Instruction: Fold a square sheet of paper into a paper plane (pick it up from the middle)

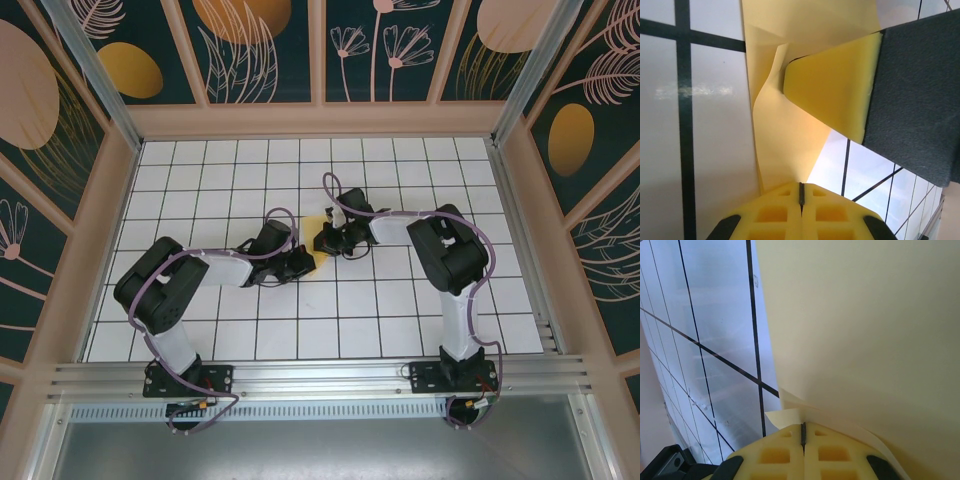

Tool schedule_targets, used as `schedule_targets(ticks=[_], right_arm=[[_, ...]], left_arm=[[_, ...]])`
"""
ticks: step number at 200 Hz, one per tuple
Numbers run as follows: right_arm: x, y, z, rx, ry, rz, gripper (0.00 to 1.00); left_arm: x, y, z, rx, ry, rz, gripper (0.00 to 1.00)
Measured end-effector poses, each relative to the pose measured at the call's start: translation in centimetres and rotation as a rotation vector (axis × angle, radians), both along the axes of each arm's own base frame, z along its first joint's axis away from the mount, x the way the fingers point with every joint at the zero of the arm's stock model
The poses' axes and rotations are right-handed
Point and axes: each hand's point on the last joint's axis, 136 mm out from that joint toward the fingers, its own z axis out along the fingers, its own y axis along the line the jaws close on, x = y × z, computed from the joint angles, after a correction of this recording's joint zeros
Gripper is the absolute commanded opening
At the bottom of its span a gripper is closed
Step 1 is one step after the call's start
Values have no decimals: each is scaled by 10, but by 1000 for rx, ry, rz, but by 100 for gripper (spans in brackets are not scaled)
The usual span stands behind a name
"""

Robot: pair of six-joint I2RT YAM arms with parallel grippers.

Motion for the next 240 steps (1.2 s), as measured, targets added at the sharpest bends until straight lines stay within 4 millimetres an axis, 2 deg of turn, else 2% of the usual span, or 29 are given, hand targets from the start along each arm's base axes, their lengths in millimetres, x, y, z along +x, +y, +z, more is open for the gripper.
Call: schedule_targets(ticks=[85, 240], right_arm=[[0, 0, 0, 1, 0, 0, 0], [0, 0, 0, 1, 1, 0, 0]], left_arm=[[-2, -4, 2, -15, 0, -9, 1], [-9, -3, -6, -12, 8, -18, 1]])
